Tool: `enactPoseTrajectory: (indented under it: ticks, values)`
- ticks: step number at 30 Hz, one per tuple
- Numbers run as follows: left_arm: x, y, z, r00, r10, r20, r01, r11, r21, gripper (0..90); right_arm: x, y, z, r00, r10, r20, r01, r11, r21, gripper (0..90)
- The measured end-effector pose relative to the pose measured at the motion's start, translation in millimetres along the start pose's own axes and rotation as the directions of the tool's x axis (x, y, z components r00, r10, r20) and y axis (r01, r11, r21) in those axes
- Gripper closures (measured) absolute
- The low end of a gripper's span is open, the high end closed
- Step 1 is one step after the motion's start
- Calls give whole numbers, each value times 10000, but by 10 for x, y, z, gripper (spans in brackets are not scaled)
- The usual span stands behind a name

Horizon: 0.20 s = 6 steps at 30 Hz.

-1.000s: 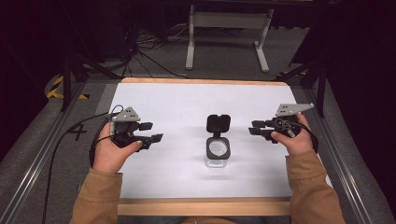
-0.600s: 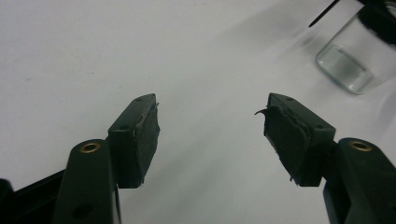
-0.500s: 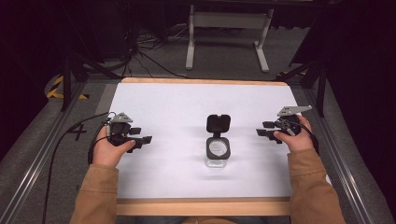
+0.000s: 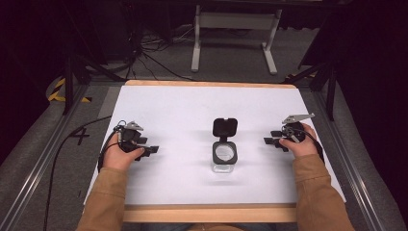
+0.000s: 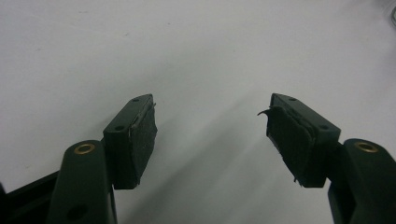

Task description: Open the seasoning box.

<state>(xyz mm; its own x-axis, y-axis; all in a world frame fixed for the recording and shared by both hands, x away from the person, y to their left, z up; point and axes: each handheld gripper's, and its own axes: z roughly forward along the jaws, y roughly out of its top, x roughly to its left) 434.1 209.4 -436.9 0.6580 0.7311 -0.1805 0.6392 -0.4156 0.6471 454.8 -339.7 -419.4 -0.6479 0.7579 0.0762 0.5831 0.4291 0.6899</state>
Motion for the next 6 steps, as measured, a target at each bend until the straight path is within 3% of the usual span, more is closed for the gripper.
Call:
enactPoseTrajectory:
  ticks: [4,6]
  values:
    - [-46,11,18,9996,245,126,-247,9995,210,323,14,-3,38,9994,-315,150,314,9995,92,483]
    - [-61,15,-11,9995,222,239,-224,9997,71,319,29,9,27,9994,-339,116,339,9994,-28,484]
